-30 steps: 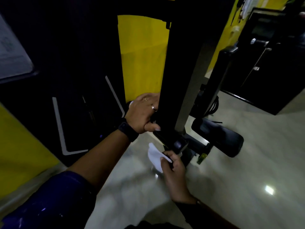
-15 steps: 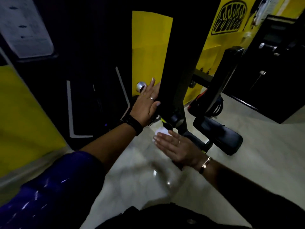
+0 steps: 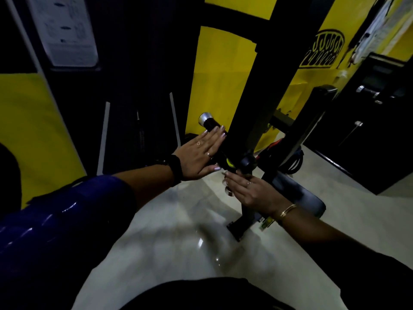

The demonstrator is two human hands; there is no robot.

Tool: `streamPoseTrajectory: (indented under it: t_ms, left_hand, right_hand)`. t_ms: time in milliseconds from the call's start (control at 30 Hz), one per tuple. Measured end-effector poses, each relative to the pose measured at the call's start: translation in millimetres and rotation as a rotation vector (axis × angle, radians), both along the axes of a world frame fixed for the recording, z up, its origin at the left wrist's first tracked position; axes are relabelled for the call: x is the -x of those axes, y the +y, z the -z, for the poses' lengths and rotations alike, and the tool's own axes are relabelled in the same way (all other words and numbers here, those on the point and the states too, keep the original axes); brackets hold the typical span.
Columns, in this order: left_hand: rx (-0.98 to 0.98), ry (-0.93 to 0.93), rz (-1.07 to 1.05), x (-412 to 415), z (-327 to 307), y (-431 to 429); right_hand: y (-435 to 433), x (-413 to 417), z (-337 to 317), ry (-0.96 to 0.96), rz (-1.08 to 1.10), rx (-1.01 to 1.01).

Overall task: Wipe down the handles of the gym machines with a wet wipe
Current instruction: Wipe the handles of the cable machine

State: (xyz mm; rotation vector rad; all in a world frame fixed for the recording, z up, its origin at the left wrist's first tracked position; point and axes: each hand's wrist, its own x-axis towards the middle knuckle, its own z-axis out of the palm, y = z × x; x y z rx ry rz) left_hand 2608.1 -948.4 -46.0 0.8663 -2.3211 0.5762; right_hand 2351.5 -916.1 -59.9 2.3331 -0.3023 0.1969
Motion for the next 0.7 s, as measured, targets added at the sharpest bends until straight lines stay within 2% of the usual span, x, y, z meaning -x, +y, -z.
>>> streamPoseTrajectory:
  t_ms: [133, 533, 700]
  left_hand:
    - [-0.020, -0.003, -0.048, 5, 2, 2]
    - [0.018, -0.019, -0.058, 4, 6, 3]
    - [0.010, -0.049, -0.087, 2, 3, 3]
  right_hand:
    - [1, 2, 16, 0.113, 0.000, 0.063]
    - [-10, -11, 15, 0.050, -0.022, 0.075]
    - [-19, -17, 29, 0.096, -0.039, 0.099]
